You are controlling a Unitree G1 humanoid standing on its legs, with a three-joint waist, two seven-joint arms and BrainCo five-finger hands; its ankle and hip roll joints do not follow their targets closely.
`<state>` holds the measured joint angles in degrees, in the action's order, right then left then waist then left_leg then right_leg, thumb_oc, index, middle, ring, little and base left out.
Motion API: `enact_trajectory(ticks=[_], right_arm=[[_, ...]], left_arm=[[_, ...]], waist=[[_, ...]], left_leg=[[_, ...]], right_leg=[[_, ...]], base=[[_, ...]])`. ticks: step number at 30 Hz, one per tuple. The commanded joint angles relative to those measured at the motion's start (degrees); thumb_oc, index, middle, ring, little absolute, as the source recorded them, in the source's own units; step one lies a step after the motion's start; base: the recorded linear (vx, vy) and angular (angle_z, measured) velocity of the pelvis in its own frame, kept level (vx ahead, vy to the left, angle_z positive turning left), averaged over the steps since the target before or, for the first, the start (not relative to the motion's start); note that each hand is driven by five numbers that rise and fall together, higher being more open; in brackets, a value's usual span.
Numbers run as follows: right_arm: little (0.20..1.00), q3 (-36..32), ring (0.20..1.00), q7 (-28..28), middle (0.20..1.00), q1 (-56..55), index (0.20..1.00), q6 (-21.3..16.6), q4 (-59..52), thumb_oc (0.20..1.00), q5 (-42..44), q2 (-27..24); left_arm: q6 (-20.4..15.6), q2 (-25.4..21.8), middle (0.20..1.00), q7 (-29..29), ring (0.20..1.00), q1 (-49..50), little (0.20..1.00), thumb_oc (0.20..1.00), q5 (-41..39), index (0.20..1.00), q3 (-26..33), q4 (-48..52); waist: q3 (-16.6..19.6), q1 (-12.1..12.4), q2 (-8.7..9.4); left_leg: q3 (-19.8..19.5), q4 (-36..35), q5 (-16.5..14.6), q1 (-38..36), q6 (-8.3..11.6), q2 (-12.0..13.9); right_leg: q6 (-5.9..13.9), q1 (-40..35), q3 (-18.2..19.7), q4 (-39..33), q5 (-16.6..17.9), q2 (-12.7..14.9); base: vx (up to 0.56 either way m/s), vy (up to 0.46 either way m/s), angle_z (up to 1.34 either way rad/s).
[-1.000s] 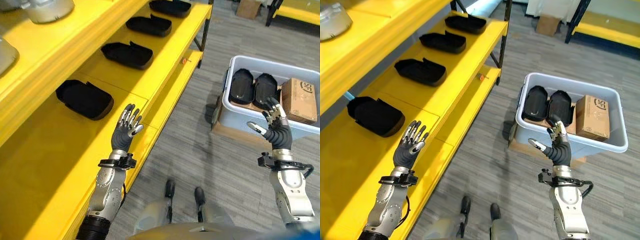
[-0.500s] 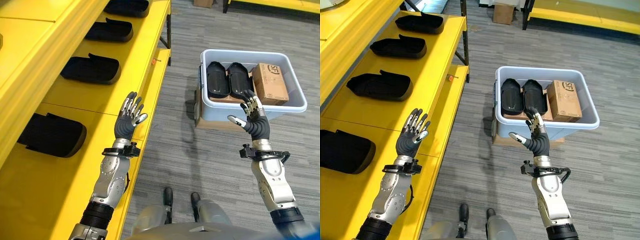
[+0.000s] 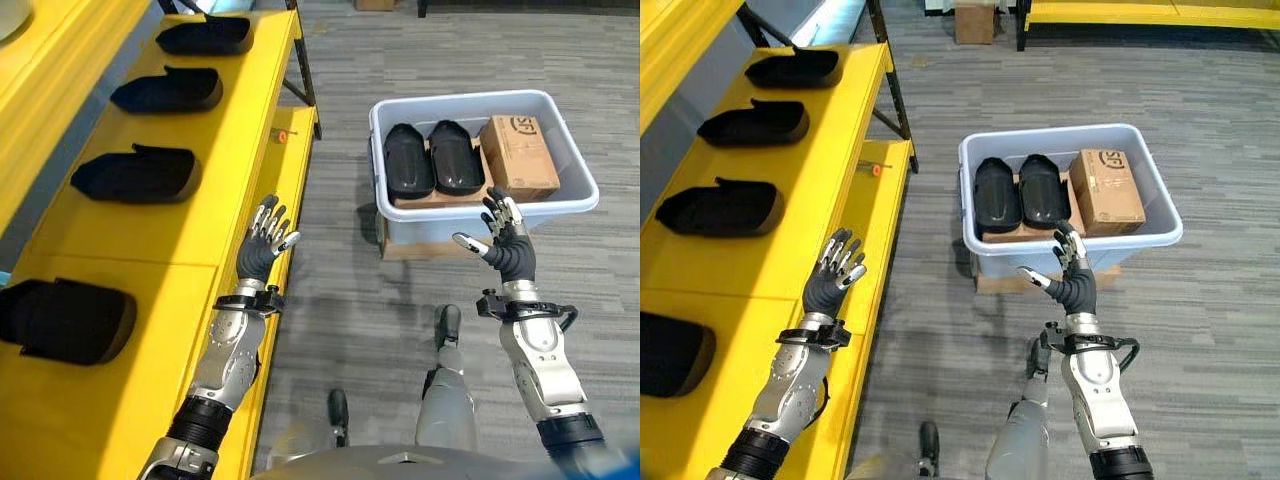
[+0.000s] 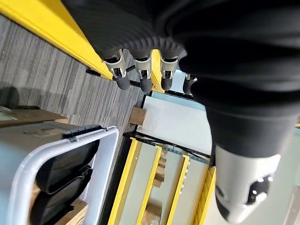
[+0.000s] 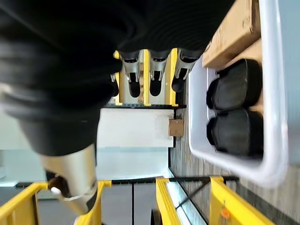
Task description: Move parts from the plastic box to the shelf.
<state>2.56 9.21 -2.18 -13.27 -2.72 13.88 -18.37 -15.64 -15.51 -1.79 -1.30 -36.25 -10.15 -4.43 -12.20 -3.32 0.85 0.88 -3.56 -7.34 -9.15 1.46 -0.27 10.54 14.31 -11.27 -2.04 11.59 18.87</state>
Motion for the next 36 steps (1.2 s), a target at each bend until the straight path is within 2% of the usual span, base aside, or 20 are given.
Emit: enact_trajectory(ticks=[1, 2, 4, 6, 7, 8, 9, 10, 12, 13, 14, 15, 16, 17, 18, 19, 21, 25, 31, 36], right_arm=[[1.000, -4.6, 1.000, 1.0, 1.000, 2.9, 1.000, -2.6, -3.0, 1.000, -1.3, -0.8], [1.000, -4.7, 1.000, 1.0, 1.000, 3.0, 1.000, -2.7, -2.9, 1.000, -1.2, -1.1], [1.000, -5.0, 1.000, 1.3, 1.000, 3.3, 1.000, -2.9, -2.6, 1.000, -0.8, -1.8], [1.000, -5.4, 1.000, 1.2, 1.000, 3.2, 1.000, -3.1, -2.6, 1.000, -0.6, -2.5], [1.000, -5.2, 1.000, 1.2, 1.000, 3.4, 1.000, -3.4, -2.5, 1.000, -0.3, -2.7], [1.000, -4.6, 1.000, 1.4, 1.000, 3.9, 1.000, -3.6, -2.3, 1.000, 0.1, -3.3], [1.000, -4.1, 1.000, 1.7, 1.000, 4.4, 1.000, -3.7, -2.0, 1.000, 0.3, -3.4], [1.000, -3.5, 1.000, 1.9, 1.000, 5.0, 1.000, -4.0, -1.9, 1.000, 0.6, -3.5], [1.000, -3.2, 1.000, 2.5, 1.000, 5.5, 1.000, -4.3, -2.1, 1.000, 0.7, -4.0], [1.000, -3.6, 1.000, 3.1, 1.000, 5.7, 1.000, -4.3, -2.1, 1.000, 0.5, -4.2], [1.000, -3.9, 1.000, 4.2, 1.000, 6.6, 1.000, -4.1, -1.4, 1.000, 0.0, -4.7], [1.000, -4.4, 1.000, 5.2, 1.000, 6.9, 1.000, -4.1, -1.2, 1.000, -0.3, -4.7], [1.000, -4.6, 1.000, 5.5, 1.000, 6.8, 1.000, -4.2, -1.2, 1.000, -0.5, -4.7], [1.000, -4.9, 1.000, 5.7, 1.000, 6.5, 1.000, -4.2, -1.3, 1.000, -1.0, -4.8], [1.000, -5.2, 1.000, 5.9, 1.000, 5.9, 1.000, -3.9, -1.6, 1.000, -1.8, -4.7], [1.000, -5.2, 1.000, 5.5, 1.000, 5.6, 1.000, -3.9, -2.3, 1.000, -1.7, -4.1], [1.000, -6.0, 1.000, 4.8, 1.000, 4.1, 1.000, -3.8, -2.7, 1.000, -1.9, -3.4], [1.000, -6.8, 1.000, 5.4, 1.000, 3.9, 1.000, -3.2, -2.0, 1.000, -2.0, -2.0], [1.000, -7.5, 1.000, 5.6, 1.000, 4.1, 1.000, -2.6, -1.7, 1.000, -2.9, -1.8], [1.000, -7.9, 1.000, 5.0, 1.000, 3.0, 1.000, -2.3, -2.7, 1.000, -3.1, -1.7]], left_arm=[[-3.0, -1.1, 1.000, 0.1, 1.000, -2.8, 1.000, 1.000, 2.1, 1.000, 2.0, 4.9], [-3.0, -0.9, 1.000, 0.2, 1.000, -2.7, 1.000, 1.000, 1.9, 1.000, 1.9, 4.8], [-2.8, -0.7, 1.000, 0.2, 1.000, -3.2, 1.000, 1.000, 1.1, 1.000, 1.1, 4.5], [-2.8, -0.5, 1.000, 0.5, 1.000, -3.2, 1.000, 1.000, 0.5, 1.000, 0.7, 4.6], [-3.0, -0.2, 1.000, 0.5, 1.000, -3.1, 1.000, 1.000, 0.2, 1.000, 0.5, 4.6], [-2.9, 0.1, 1.000, 0.5, 1.000, -3.0, 1.000, 1.000, -0.6, 1.000, 0.4, 4.8], [-2.9, 0.1, 1.000, 0.2, 1.000, -3.2, 1.000, 1.000, -0.9, 1.000, 0.4, 4.9], [-2.8, 0.2, 1.000, -0.1, 1.000, -3.2, 1.000, 1.000, -1.1, 1.000, 0.4, 5.0], [-2.5, 0.3, 1.000, -0.4, 1.000, -3.6, 1.000, 1.000, -0.9, 1.000, 0.2, 5.1], [-2.3, 0.4, 1.000, -0.6, 1.000, -4.0, 1.000, 1.000, -0.9, 1.000, 0.1, 5.3], [-2.4, 0.7, 1.000, -0.7, 1.000, -5.0, 1.000, 1.000, -1.6, 1.000, -0.4, 4.8], [-2.5, 0.9, 1.000, -1.6, 1.000, -5.8, 1.000, 1.000, -1.5, 1.000, -0.3, 4.0], [-2.5, 1.0, 1.000, -1.8, 1.000, -6.0, 1.000, 1.000, -1.2, 1.000, -0.3, 3.8], [-2.7, 0.9, 1.000, -2.0, 1.000, -6.2, 1.000, 1.000, -0.9, 1.000, -0.1, 3.7], [-3.0, 0.6, 1.000, -2.5, 1.000, -6.3, 1.000, 1.000, -0.7, 1.000, 0.2, 3.8], [-2.7, 0.4, 1.000, -2.0, 1.000, -6.0, 1.000, 1.000, -1.0, 1.000, 0.2, 4.5], [-2.7, 0.2, 1.000, -1.2, 1.000, -5.7, 1.000, 1.000, -1.2, 1.000, 0.0, 5.3], [-2.8, -0.8, 1.000, -1.5, 1.000, -5.8, 1.000, 1.000, -0.6, 1.000, 0.4, 5.4], [-2.5, -1.7, 1.000, -2.2, 1.000, -5.0, 1.000, 1.000, 0.2, 1.000, 1.8, 6.0], [-2.0, -1.2, 1.000, -2.7, 1.000, -3.4, 1.000, 1.000, 0.6, 1.000, 2.7, 6.2]], waist=[[1.7, -0.2, -0.26], [1.8, -0.6, -0.49], [1.7, -1.8, -1.50], [1.4, -2.3, -2.02], [1.3, -2.5, -2.17], [1.2, -2.2, -2.22], [1.0, -1.8, -2.04], [0.6, -1.2, -1.66], [-0.9, 0.2, 0.68], [-1.6, 0.3, 1.51], [-2.2, 1.1, 2.16], [-2.2, 1.7, 2.28], [-2.1, 2.0, 1.94], [-2.1, 2.3, 1.48], [-2.0, 2.5, 1.03], [-2.0, 2.5, 0.59], [-1.3, 1.8, -0.08], [0.0, 2.5, 0.26], [1.3, 3.3, 1.47], [2.5, 3.7, 2.15]], left_leg=[[-3.7, 0.4, -1.7, 1.2, -0.02, 0.4], [-4.1, 0.7, -1.9, 0.9, 0.38, 1.5], [-4.4, 2.5, -2.2, -0.2, 1.98, 5.6], [-4.7, 4.4, -0.9, -0.4, 3.03, 7.8], [-4.9, 6.0, 1.1, 0.0, 3.71, 8.8], [-4.8, 10.6, 6.1, 2.0, 4.36, 9.9], [-5.0, 13.7, 9.1, 3.5, 4.56, 10.2], [-5.3, 19.8, 12.0, 5.6, 4.44, 10.4], [-5.5, 31.1, 13.0, 11.8, 3.37, 7.6], [-3.5, 32.5, 12.0, 15.0, 2.87, 7.9], [-0.2, 28.0, 9.1, 19.0, 2.54, 8.7], [0.3, 19.8, 9.8, 22.0, 3.26, 10.3], [0.1, 15.1, 11.3, 22.8, 3.94, 11.3], [0.0, 10.9, 13.8, 22.6, 5.06, 12.4], [0.6, 10.3, 13.7, 20.5, 5.79, 14.4], [0.1, 10.9, 12.4, 20.2, 5.46, 13.4], [2.6, 8.5, 11.5, 18.7, 5.25, 12.2], [4.7, 5.1, 10.4, 15.3, 4.10, 10.0], [5.3, 4.4, 9.1, 14.6, 3.27, 8.6], [5.1, 2.9, 9.1, 13.6, 3.08, 8.3]], right_leg=[[2.74, -1.0, -0.4, -1.2, 6.0, 0.4], [2.46, -0.9, -0.5, -0.1, 5.0, -0.1], [0.45, -0.3, -0.2, 5.4, -1.6, -2.7], [-1.05, 0.6, 0.0, 9.0, -5.1, -4.8], [-1.89, 0.7, 0.3, 9.9, -6.3, -6.1], [-3.22, 0.1, 0.5, 9.8, -7.8, -8.2], [-4.03, -0.4, 0.8, 9.2, -8.2, -9.3], [-5.31, -1.7, 1.1, 8.7, -9.0, -10.8], [-7.03, -4.3, 1.4, 7.0, -9.7, -10.9], [-7.33, -5.5, 1.3, 6.5, -10.1, -10.6], [-6.59, -8.1, 1.3, 4.8, -10.5, -10.4], [-5.80, -9.2, 1.5, 3.7, -10.7, -10.0], [-5.22, -9.7, 1.7, 3.4, -10.9, -10.0], [-4.72, -10.3, 2.0, 3.2, -11.2, -9.8], [-4.21, -10.5, 2.3, 4.5, -12.4, -8.9], [-3.69, -10.6, 2.2, 4.9, -12.2, -8.4], [-2.92, -11.3, 1.9, 5.2, -11.5, -7.2], [-1.36, -12.7, 1.6, 4.2, -10.0, -4.7], [-0.01, -13.7, -0.1, 2.5, -8.8, -2.7], [0.24, -14.3, -1.1, 2.1, -8.8, -2.6]], base=[[0.36, -0.338, 0.23], [0.32, -0.346, 0.17], [0.25, -0.339, 0.13], [0.21, -0.306, 0.27], [0.20, -0.327, 0.35], [0.19, -0.329, 0.27], [0.19, -0.345, -0.01], [0.13, -0.303, -0.17], [0.10, -0.313, -0.53], [0.17, -0.212, -0.34], [0.26, -0.045, 0.14], [0.31, 0.092, 0.21], [0.25, 0.190, 0.01], [0.22, 0.249, -0.54], [0.18, 0.248, -0.69], [0.15, 0.275, -0.90], [0.13, 0.250, -0.84], [0.12, 0.205, -0.33], [0.04, 0.087, 0.42], [0.03, 0.018, 0.20]])
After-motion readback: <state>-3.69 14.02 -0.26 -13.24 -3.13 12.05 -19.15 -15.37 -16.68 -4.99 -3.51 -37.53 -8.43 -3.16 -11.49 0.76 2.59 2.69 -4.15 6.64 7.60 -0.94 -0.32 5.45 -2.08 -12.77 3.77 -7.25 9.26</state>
